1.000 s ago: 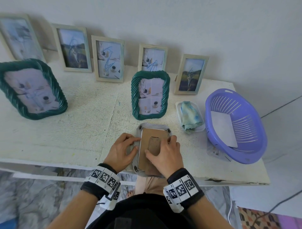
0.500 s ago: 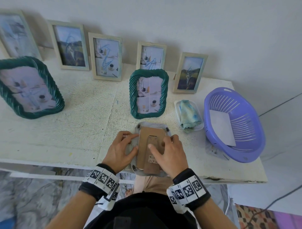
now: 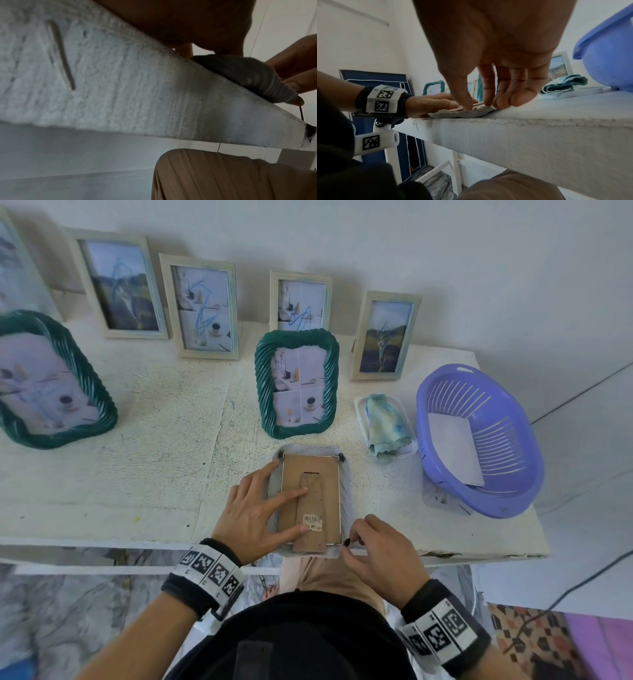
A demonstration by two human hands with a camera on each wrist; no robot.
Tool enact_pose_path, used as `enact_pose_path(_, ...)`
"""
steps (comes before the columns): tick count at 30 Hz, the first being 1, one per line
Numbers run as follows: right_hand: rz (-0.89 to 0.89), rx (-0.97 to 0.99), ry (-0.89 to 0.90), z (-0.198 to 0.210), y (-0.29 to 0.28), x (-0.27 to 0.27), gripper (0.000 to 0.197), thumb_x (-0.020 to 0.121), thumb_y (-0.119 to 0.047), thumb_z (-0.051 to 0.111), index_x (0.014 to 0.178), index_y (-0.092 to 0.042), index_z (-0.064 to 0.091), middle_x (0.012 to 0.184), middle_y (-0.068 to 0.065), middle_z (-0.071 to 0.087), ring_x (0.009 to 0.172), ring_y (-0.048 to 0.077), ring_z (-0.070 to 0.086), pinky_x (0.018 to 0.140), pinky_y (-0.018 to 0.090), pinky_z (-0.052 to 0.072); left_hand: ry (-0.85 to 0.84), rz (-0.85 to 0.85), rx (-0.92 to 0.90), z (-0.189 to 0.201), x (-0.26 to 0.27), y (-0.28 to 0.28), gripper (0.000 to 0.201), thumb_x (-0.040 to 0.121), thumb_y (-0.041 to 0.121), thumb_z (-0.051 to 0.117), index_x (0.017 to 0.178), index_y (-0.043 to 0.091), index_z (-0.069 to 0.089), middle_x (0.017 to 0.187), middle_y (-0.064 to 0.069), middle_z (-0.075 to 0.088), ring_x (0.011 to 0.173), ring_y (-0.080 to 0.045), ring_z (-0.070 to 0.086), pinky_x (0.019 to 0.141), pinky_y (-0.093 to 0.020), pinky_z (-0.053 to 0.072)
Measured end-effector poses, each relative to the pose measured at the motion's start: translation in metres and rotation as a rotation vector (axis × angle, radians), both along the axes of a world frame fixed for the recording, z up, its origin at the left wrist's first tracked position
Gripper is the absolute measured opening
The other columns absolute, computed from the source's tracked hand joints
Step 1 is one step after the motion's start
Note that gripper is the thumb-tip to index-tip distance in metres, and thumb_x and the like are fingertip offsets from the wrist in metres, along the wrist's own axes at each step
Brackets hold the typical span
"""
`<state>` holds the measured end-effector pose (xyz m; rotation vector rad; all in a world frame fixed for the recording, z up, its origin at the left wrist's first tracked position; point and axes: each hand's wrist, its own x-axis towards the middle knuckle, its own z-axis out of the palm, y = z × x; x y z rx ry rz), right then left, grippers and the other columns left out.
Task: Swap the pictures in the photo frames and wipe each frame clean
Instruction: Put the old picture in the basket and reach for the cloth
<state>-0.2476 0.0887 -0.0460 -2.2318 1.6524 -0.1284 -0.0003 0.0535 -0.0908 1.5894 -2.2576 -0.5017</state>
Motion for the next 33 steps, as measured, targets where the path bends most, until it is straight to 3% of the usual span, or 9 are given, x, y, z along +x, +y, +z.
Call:
enact_pose_path(4, -0.014, -0.085, 0.045, 0.001, 0.003, 0.008, 0.027, 0.072, -0.033, 0.078, 0.071, -0.019, 0.055, 0.069, -0.006, 0.05, 0.055, 0.011, 0.049, 0.044, 0.021, 0.038, 0.002, 0.005, -0.004, 0.0, -0.001, 0.0, 0.062, 0.077, 0.082, 0.045, 0.132, 0.053, 0.047, 0.151, -0.002, 0.03, 0.13, -0.025, 0.037, 0.1, -0.046, 0.039)
enact_pose_path(8, -0.041, -0.063, 0.093, 0.003, 0.004, 0.016, 0.029, 0.066, -0.03, 0.082, 0.065, -0.019, 0.056, 0.064, -0.007, 0.051, 0.051, 0.01, 0.049, 0.043, 0.018, 0.033, 0.001, 0.006, 0.005, 0.0, -0.001, 0.0, 0.063, 0.077, 0.082, 0.045, 0.132, 0.052, 0.048, 0.151, -0.002, 0.03, 0.131, -0.026, 0.036, 0.101, -0.046, 0.038)
enact_pose_path(10, -0.072, -0.037, 0.057, 0.0, 0.004, 0.017, 0.023, 0.073, -0.027, 0.078, 0.07, -0.017, 0.057, 0.07, -0.004, 0.053, 0.057, 0.013, 0.053, 0.047, 0.021, 0.039, -0.005, 0.007, 0.011, 0.0, -0.001, 0.0, 0.063, 0.077, 0.082, 0.045, 0.133, 0.052, 0.047, 0.152, -0.002, 0.029, 0.131, -0.026, 0.035, 0.101, -0.045, 0.037)
enact_pose_path(12, -0.112, 0.049, 0.004, -0.003, 0.001, 0.015, 0.015, 0.086, -0.026, 0.065, 0.084, -0.014, 0.058, 0.083, -0.001, 0.055, 0.072, 0.015, 0.057, 0.062, 0.025, 0.047, -0.008, 0.01, 0.017, 0.001, -0.001, 0.0, 0.064, 0.077, 0.083, 0.044, 0.133, 0.053, 0.046, 0.151, -0.001, 0.029, 0.131, -0.025, 0.035, 0.102, -0.045, 0.037)
enact_pose_path(14, -0.1, 0.111, -0.085, -0.003, 0.0, 0.012, 0.011, 0.091, -0.024, 0.059, 0.093, -0.013, 0.058, 0.09, -0.002, 0.055, 0.08, 0.012, 0.056, 0.072, 0.023, 0.045, -0.007, 0.012, 0.016, 0.001, -0.001, 0.0, 0.064, 0.077, 0.083, 0.044, 0.133, 0.053, 0.047, 0.151, -0.002, 0.029, 0.131, -0.025, 0.036, 0.101, -0.045, 0.037)
enact_pose_path(20, -0.044, 0.106, -0.176, -0.003, -0.003, 0.004, 0.007, 0.088, -0.023, 0.063, 0.089, -0.018, 0.058, 0.078, -0.016, 0.041, 0.065, -0.006, 0.041, 0.06, 0.008, 0.031, -0.003, 0.011, 0.012, 0.001, -0.001, 0.0, 0.063, 0.077, 0.083, 0.044, 0.132, 0.053, 0.047, 0.151, -0.001, 0.03, 0.131, -0.025, 0.036, 0.101, -0.045, 0.038)
enact_pose_path(26, 0.009, 0.064, -0.164, -0.009, -0.004, 0.003, 0.011, 0.089, -0.021, 0.062, 0.081, -0.014, 0.06, 0.077, -0.012, 0.043, 0.062, 0.002, 0.038, 0.059, 0.011, 0.028, -0.004, 0.004, 0.0, 0.0, -0.001, 0.0, 0.063, 0.076, 0.082, 0.046, 0.132, 0.053, 0.047, 0.151, -0.001, 0.03, 0.131, -0.024, 0.035, 0.102, -0.044, 0.037)
enact_pose_path(30, 0.045, 0.06, -0.111, -0.007, -0.005, 0.002, 0.017, 0.09, -0.031, 0.054, 0.085, -0.016, 0.059, 0.084, -0.008, 0.049, 0.073, 0.009, 0.048, 0.065, 0.023, 0.041, 0.004, -0.001, 0.004, -0.002, 0.0, 0.0, 0.062, 0.078, 0.081, 0.046, 0.132, 0.052, 0.048, 0.151, 0.0, 0.029, 0.131, -0.024, 0.035, 0.102, -0.045, 0.037)
enact_pose_path(33, 0.08, -0.04, -0.072, 0.002, -0.007, 0.009, 0.024, 0.087, -0.04, 0.046, 0.096, -0.02, 0.057, 0.094, -0.005, 0.049, 0.08, 0.011, 0.047, 0.061, 0.022, 0.045, 0.042, 0.004, 0.011, -0.001, 0.0, -0.001, 0.051, 0.087, 0.072, 0.04, 0.132, 0.052, 0.049, 0.151, 0.0, 0.029, 0.131, -0.024, 0.035, 0.101, -0.045, 0.038)
